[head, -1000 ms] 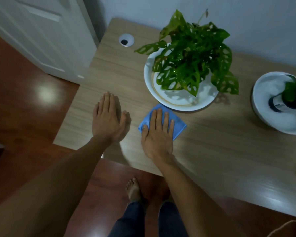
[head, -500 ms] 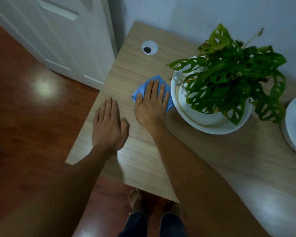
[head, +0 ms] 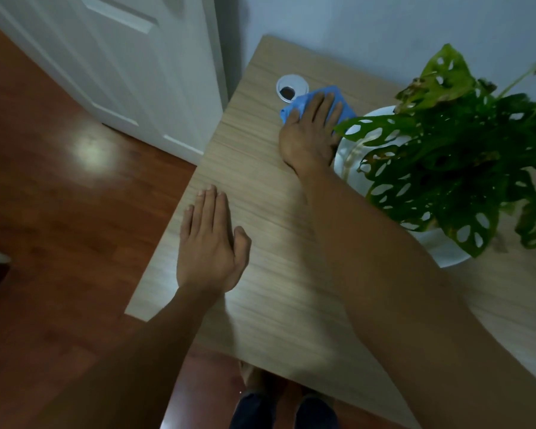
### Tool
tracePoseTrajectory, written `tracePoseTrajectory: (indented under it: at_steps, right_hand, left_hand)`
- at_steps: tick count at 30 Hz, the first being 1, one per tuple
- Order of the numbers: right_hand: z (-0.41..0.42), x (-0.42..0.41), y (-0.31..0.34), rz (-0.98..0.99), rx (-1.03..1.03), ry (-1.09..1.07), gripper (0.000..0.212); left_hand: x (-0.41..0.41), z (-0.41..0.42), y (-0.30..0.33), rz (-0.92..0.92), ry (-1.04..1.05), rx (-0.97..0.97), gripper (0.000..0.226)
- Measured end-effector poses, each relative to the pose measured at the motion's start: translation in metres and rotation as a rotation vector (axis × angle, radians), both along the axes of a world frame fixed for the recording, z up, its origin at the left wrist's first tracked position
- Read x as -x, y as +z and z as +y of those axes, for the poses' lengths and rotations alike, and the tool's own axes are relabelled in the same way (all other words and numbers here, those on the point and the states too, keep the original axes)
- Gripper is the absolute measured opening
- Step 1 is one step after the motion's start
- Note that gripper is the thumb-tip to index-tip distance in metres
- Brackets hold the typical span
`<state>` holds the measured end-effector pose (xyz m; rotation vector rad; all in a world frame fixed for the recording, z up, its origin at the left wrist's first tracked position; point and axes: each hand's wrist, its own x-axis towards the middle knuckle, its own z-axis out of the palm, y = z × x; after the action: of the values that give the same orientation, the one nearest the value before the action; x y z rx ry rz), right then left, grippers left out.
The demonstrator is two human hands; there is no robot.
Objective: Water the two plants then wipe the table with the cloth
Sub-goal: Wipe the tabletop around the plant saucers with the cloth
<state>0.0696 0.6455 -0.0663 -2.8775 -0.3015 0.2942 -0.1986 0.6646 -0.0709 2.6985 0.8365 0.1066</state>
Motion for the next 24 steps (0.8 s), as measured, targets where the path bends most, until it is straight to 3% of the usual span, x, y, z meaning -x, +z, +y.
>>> tracePoseTrajectory:
  at_steps: [5,8,13,17,24]
  right_hand:
    - [-0.005,0.051,-0.002,-0.046,0.005,0.028,0.067]
    - [0.000,0.024,0.006,0.021,-0.019,0.000,0.066]
    - [0.006,-0.030,0.019,-0.010,0.178,-0.048,0.062]
    - [0.005,-0.024,0.017,0.018,0.125,-0.057,0.062]
    - [-0.023,0.061,0.002,0.004,-0.011,0.271,0.064]
  left_hand:
    - [0.002,0.000,0.002,0.038,-0.006,0.003,0.070]
    - [0.001,-0.001,0.003,0.034,0.001,0.010,0.071]
    - [-0.001,0.001,-0.001,0.037,0.006,-0.004,0.070]
    - [-0.002,0.001,-0.001,0.039,0.004,-0.017,0.071]
    - [-0.001,0.001,0.002,0.038,0.006,-0.003,0.071]
